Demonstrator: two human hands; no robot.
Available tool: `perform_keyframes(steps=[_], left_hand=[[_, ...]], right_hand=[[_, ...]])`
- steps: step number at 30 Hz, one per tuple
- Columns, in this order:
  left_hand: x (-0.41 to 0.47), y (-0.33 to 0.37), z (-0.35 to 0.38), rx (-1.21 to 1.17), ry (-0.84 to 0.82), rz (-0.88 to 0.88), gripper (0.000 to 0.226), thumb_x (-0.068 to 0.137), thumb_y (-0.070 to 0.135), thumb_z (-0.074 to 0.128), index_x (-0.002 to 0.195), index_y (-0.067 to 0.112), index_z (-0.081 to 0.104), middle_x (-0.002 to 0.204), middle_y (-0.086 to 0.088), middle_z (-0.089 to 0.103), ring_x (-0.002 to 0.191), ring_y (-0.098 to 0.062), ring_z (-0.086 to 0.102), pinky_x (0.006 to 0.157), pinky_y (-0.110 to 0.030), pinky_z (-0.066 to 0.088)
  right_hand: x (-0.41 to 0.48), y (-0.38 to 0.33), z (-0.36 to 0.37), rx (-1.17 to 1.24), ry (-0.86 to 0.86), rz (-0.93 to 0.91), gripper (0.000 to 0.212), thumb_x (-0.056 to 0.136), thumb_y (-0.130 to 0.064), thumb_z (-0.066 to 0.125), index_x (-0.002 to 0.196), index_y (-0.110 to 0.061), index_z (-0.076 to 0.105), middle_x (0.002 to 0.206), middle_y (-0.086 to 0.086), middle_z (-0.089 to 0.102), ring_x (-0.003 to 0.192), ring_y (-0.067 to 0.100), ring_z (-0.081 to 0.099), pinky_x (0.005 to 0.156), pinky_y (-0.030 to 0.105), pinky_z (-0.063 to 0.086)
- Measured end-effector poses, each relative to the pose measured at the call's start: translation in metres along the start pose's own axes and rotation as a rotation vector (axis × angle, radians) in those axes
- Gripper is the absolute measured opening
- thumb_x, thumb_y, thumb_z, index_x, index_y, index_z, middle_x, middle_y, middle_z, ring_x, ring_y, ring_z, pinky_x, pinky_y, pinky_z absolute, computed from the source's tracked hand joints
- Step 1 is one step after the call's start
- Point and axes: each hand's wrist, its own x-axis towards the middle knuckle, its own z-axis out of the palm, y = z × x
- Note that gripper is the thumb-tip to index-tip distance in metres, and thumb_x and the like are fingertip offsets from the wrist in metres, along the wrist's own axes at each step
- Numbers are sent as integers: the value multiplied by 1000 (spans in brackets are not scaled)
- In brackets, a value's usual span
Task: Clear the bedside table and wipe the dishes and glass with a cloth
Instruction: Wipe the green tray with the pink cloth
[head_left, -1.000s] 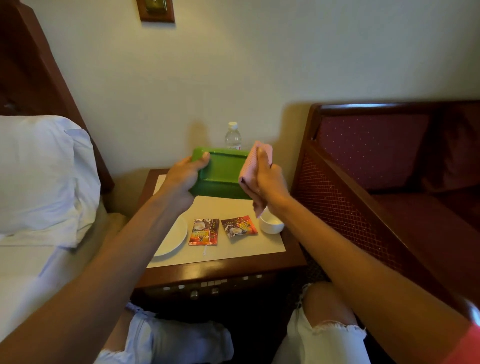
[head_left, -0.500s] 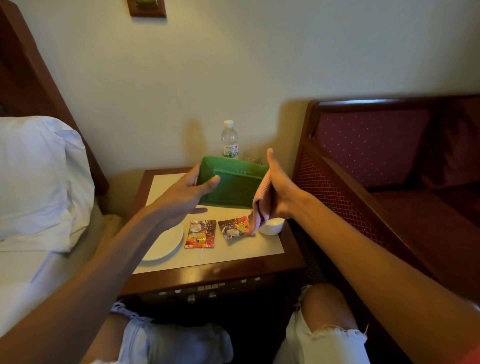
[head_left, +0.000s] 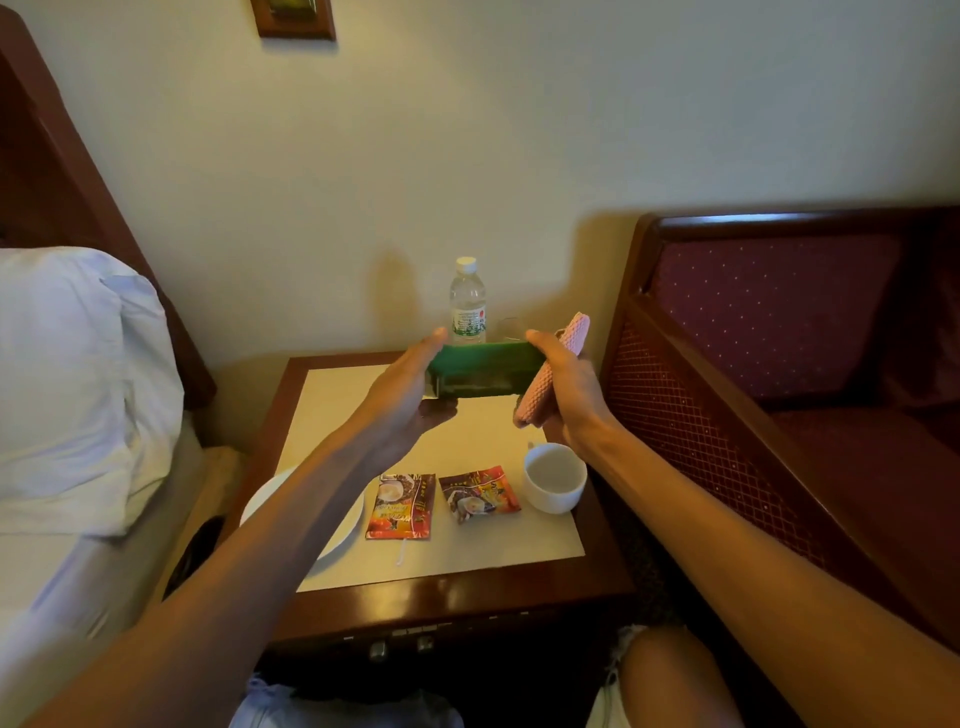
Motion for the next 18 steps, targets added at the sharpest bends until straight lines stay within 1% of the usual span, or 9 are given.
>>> perform_keyframes(steps=[1, 3, 6, 7, 9, 11, 13, 15, 18], left_hand=[[5, -2, 0, -74, -6, 6, 20, 101, 36, 51, 113, 23, 60, 116, -3, 56, 119, -27, 53, 106, -41, 45], [18, -8, -1, -147, -1, 22, 10, 100, 17, 53, 108, 17, 61, 114, -7, 55, 118, -26, 53, 107, -42, 46], [46, -23, -6, -204, 37, -3, 36, 95, -1, 53, 130, 7, 53, 128, -14, 49, 116, -28, 54, 106, -41, 47], [55, -30, -8, -221, 59, -38, 48, 93, -7, 52, 139, 5, 46, 133, -17, 45, 119, -32, 52, 107, -41, 47], [74, -45, -8, -233, 83, -98, 61, 89, -14, 47, 147, 5, 38, 139, -20, 41, 125, -36, 48, 103, -40, 49], [89, -56, -7, -244, 102, -133, 68, 87, -19, 45, 149, 7, 34, 139, -20, 41, 127, -37, 47, 90, -35, 54], [105, -65, -6, -234, 112, -153, 73, 87, -21, 44, 151, 9, 30, 132, -16, 45, 122, -34, 50, 85, -34, 55], [123, -74, -6, -151, 110, -174, 73, 88, -18, 45, 153, 12, 26, 122, -10, 48, 115, -30, 53, 89, -38, 55], [144, -91, -12, 147, 80, -195, 76, 91, -5, 55, 155, 18, 23, 138, -10, 46, 118, -28, 55, 84, -35, 55]], right_hand=[[7, 3, -2, -30, -7, -17, 75, 61, -62, 73, 113, -10, 58, 96, 26, 59, 77, 36, 58, 61, 43, 49], [15, 5, -7, -75, -9, -25, 70, 67, -54, 72, 115, -6, 57, 94, 32, 57, 71, 37, 58, 60, 44, 48], [32, 12, -15, -117, 8, 24, 46, 83, -29, 68, 115, 0, 52, 81, 16, 58, 60, 27, 62, 61, 42, 51], [40, 15, -17, -154, 19, 45, 41, 87, -24, 67, 117, -1, 51, 85, 13, 60, 67, 25, 64, 61, 39, 53], [53, 24, -21, -258, 34, 72, 49, 88, -22, 66, 128, -2, 48, 104, 13, 62, 92, 26, 64, 70, 36, 55], [65, 33, -23, -328, 51, 92, 54, 87, -22, 66, 133, -1, 48, 116, 14, 61, 102, 26, 61, 75, 37, 55], [74, 42, -24, -337, 63, 117, 51, 87, -23, 66, 131, -4, 49, 113, 13, 61, 96, 28, 63, 59, 35, 56], [86, 50, -26, -381, 89, 124, 48, 87, -25, 66, 129, -6, 51, 108, 12, 62, 89, 26, 63, 49, 31, 52], [103, 58, -29, -456, 88, 110, 51, 86, -29, 66, 131, -7, 52, 109, 12, 61, 93, 28, 62, 47, 27, 47]])
